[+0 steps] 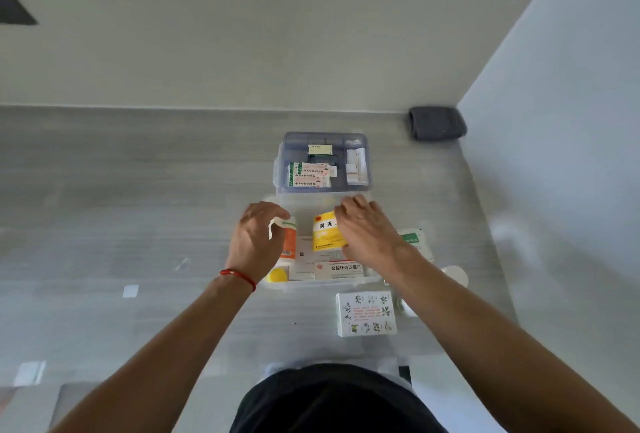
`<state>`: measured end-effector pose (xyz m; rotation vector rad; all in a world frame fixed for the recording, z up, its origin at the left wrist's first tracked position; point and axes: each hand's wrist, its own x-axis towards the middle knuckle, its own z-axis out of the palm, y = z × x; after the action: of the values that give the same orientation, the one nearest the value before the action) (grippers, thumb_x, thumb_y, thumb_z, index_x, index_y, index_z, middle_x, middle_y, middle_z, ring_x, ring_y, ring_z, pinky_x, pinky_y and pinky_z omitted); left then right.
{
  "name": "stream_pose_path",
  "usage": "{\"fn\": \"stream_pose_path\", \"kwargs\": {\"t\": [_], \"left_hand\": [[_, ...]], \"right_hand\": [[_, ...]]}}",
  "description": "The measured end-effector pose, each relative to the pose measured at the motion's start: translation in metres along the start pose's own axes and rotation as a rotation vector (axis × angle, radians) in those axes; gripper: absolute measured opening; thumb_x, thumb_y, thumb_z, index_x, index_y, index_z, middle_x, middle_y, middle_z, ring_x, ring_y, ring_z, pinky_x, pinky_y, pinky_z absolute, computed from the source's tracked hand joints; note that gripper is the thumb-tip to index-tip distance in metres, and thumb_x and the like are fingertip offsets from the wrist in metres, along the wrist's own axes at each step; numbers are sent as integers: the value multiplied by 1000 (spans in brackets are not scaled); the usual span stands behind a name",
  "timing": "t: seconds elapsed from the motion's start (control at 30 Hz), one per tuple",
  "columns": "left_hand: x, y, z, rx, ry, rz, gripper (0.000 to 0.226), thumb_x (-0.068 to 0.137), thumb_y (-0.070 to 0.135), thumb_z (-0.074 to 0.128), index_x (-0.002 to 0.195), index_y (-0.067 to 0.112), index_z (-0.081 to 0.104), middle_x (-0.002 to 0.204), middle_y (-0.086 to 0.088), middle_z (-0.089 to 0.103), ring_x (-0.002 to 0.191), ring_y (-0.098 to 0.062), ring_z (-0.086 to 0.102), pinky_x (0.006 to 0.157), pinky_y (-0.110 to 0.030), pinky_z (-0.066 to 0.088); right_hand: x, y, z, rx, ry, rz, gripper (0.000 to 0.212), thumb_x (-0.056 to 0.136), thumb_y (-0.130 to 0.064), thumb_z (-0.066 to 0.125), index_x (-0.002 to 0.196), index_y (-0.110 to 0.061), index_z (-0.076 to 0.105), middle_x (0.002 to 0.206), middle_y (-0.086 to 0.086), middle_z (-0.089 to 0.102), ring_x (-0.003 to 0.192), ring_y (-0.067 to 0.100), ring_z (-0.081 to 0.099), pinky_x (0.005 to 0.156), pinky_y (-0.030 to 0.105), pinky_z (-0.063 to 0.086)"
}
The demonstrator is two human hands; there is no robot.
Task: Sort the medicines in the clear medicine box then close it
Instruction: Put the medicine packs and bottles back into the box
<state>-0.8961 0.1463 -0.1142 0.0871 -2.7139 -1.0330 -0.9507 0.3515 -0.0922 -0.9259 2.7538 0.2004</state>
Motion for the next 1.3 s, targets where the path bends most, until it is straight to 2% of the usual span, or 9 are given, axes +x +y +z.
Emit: {"fn": "stream_pose_path", "kwargs": {"t": [0.2, 0.4, 0.57, 0.73, 0.83, 1.0, 1.1, 1.2, 1.3], "left_hand": [[-3, 7, 8, 111, -102, 147, 25, 68, -15, 60, 83, 0, 74, 90, -12, 72, 93, -34, 64, 79, -45, 55], [-3, 18, 28, 175, -401, 169, 35, 82, 0, 60, 110, 12, 75, 116, -5, 72, 113, -26, 63, 93, -39, 53], [14, 28, 52, 353, -918, 129, 44, 96, 16, 44, 134, 29, 60, 145, 5, 53, 134, -20, 48, 110, -45, 41], [22, 33, 70, 545, -1103, 117, 52, 100, 38, 37, 152, 27, 38, 164, 0, 25, 150, -24, 27, 120, -48, 28], [21, 29, 74, 599, -1151, 143, 58, 102, 42, 32, 157, 24, 23, 169, 1, 5, 155, -21, 11, 123, -48, 18], [26, 36, 69, 410, -1090, 15, 49, 104, 29, 35, 153, 21, 37, 166, -2, 19, 152, -23, 23, 123, -39, 20], [20, 48, 58, 212, -816, 0, 39, 96, 16, 46, 132, 21, 62, 144, -4, 55, 124, -24, 57, 106, -39, 46], [2, 64, 46, 62, -468, 77, 31, 87, 4, 51, 104, 16, 74, 113, -2, 73, 101, -18, 68, 89, -35, 56], [-23, 75, 39, -55, -250, 188, 29, 79, -10, 54, 86, 9, 75, 89, -2, 76, 81, -14, 69, 75, -31, 59]], "right_hand": [[7, -5, 21, -8, -35, -17, 51, 90, -12, 67, 138, -4, 50, 137, 13, 51, 126, 30, 48, 97, 43, 51], [6, -5, 32, -20, 35, -9, 33, 94, -5, 60, 127, -8, 64, 126, 9, 55, 124, 29, 47, 94, 41, 46], [-13, 14, 19, 273, 210, -24, 34, 93, 2, 60, 124, -9, 70, 127, 6, 63, 121, 24, 51, 103, 37, 47], [-65, 43, 13, 501, 470, 125, 30, 91, 4, 57, 112, -8, 74, 137, 8, 59, 127, 24, 53, 98, 34, 52], [-95, 50, 23, 545, 506, 202, 27, 88, 5, 64, 106, -12, 74, 123, 1, 65, 114, 19, 60, 88, 30, 55], [-134, 38, 48, 541, 404, 79, 12, 87, -7, 73, 97, -15, 72, 95, -5, 71, 89, 14, 65, 72, 33, 58], [-142, 41, 54, 523, 342, 126, 9, 87, -11, 74, 95, -15, 73, 95, -5, 73, 89, 17, 64, 77, 36, 54], [-139, 49, 49, 506, 265, 169, 8, 89, -16, 72, 97, -18, 74, 97, -7, 75, 93, 15, 65, 84, 35, 51], [-132, 47, 49, 458, 87, -1, 11, 95, -28, 65, 102, -23, 72, 98, -12, 72, 94, 9, 60, 94, 34, 47]]}}
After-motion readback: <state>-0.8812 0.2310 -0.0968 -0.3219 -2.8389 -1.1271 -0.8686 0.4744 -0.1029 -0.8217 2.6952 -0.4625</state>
